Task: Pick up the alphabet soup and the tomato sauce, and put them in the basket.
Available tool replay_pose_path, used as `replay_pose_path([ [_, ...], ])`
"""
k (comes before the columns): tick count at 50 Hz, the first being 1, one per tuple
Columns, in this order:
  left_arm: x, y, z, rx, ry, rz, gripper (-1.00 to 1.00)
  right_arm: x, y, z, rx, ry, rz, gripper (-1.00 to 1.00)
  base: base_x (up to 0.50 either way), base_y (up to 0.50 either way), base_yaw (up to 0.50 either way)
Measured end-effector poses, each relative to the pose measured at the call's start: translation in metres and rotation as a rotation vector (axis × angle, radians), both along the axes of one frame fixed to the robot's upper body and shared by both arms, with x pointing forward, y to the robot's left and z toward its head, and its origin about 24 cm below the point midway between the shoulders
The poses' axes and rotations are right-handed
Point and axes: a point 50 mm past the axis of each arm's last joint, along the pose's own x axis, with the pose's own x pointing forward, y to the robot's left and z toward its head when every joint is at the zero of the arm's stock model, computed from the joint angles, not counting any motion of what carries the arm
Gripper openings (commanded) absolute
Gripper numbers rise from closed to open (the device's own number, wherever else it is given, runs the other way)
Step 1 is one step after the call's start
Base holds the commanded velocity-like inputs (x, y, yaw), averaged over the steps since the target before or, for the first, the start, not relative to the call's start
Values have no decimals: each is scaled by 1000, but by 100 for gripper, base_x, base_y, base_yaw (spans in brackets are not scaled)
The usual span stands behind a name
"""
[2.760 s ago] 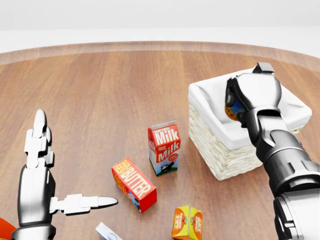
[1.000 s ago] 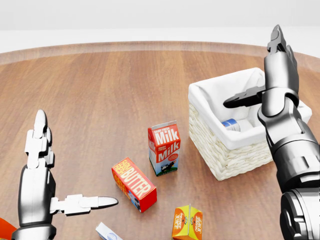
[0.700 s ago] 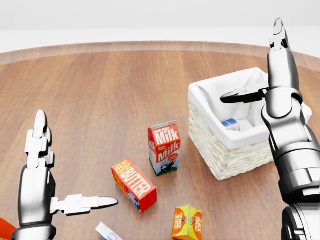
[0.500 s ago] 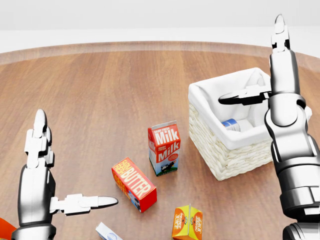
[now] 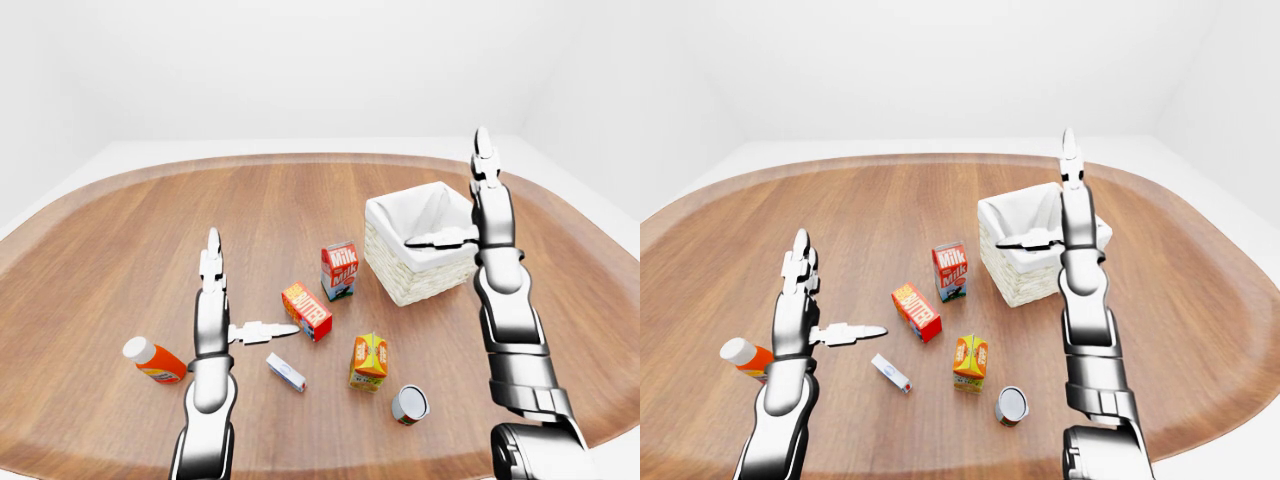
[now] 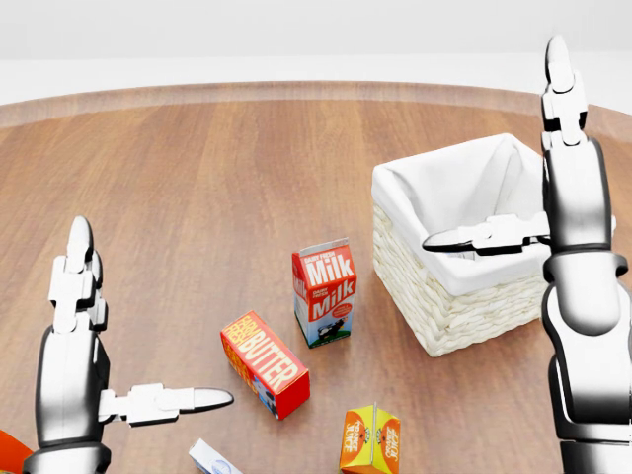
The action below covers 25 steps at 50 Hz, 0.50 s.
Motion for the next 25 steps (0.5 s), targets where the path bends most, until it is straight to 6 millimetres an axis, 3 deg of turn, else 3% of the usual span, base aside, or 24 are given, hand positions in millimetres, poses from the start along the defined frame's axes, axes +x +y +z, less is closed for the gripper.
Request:
replay_pose_path([
  [25, 0, 0, 0, 1, -1, 0, 100, -65, 11, -7, 21, -70, 99, 100, 0, 0, 0],
])
